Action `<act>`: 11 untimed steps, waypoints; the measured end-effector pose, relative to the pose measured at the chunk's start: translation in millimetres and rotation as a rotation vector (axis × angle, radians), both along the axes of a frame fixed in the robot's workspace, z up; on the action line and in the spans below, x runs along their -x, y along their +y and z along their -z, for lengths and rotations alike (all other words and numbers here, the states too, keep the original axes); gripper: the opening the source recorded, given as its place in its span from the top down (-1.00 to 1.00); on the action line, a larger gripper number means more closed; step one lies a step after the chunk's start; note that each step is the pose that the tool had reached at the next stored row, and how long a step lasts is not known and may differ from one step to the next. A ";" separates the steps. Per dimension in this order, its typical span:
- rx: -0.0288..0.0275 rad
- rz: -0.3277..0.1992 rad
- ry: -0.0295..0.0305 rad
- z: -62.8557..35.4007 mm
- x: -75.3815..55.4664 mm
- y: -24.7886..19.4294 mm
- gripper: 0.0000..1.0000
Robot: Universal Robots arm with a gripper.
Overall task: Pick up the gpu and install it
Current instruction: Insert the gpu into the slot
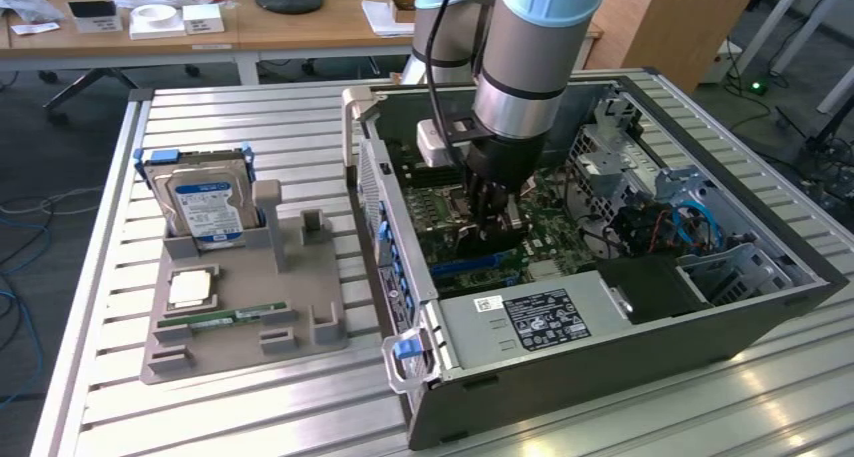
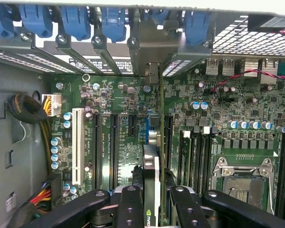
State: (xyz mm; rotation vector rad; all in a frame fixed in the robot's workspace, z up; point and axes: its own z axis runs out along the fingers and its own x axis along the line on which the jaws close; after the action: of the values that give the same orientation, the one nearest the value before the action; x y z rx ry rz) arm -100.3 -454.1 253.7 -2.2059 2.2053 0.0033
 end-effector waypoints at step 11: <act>0.0022 0.006 0.0000 0.6 0.0 -2.2 0.47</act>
State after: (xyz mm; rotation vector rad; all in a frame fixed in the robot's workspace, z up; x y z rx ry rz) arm -100.3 -456.3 253.2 -2.2006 2.2128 0.0008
